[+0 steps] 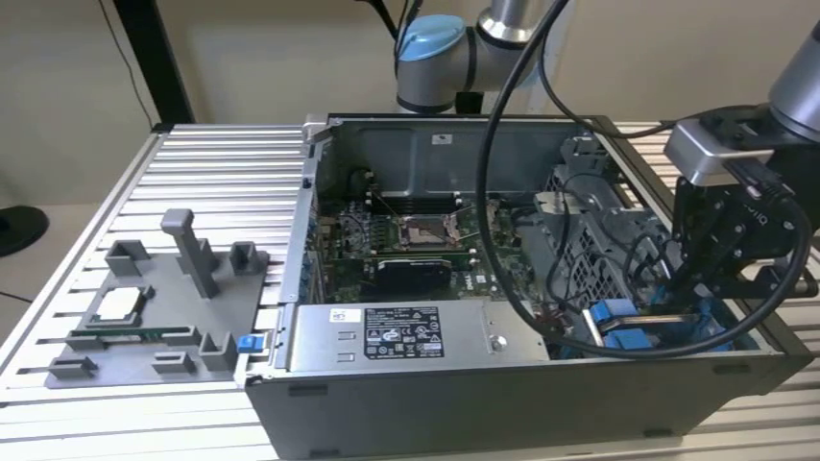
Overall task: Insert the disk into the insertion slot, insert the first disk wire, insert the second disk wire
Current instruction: 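Insert the first disk wire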
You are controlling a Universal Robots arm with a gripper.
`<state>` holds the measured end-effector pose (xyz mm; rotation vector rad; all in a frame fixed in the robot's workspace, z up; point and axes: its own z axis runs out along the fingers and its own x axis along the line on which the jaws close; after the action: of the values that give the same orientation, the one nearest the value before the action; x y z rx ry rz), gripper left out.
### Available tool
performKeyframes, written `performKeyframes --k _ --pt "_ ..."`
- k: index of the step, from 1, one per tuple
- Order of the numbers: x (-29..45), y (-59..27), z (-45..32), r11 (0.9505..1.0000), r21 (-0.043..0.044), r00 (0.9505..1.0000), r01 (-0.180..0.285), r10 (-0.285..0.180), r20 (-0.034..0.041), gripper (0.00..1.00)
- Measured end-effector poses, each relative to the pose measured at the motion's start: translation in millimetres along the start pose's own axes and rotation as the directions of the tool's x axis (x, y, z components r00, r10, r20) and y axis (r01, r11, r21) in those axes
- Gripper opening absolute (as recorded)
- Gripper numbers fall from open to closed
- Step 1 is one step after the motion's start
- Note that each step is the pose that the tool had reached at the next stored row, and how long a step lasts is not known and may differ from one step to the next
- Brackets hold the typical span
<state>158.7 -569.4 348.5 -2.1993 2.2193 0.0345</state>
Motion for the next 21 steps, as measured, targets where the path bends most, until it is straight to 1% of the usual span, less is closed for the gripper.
performKeyframes --k 7,11,16,19,21 --pt "-3.0 0.2 1.3 1.0 0.0006 1.0 0.0 0.0 -0.0004 0.0" --pt "-3.0 0.2 3.8 1.0 0.0015 1.0 0.0 0.0 -0.0021 0.0" --pt "-2.8 0.2 11.3 1.0 0.0018 1.0 -0.002 0.002 -0.0062 0.0" --pt "-2.5 0.5 16.0 1.0 0.0018 0.9999 -0.004 0.004 -0.0103 0.0" --pt "-2.5 0.5 19.9 1.0 0.0019 0.9999 -0.005 0.005 -0.0102 0.0"
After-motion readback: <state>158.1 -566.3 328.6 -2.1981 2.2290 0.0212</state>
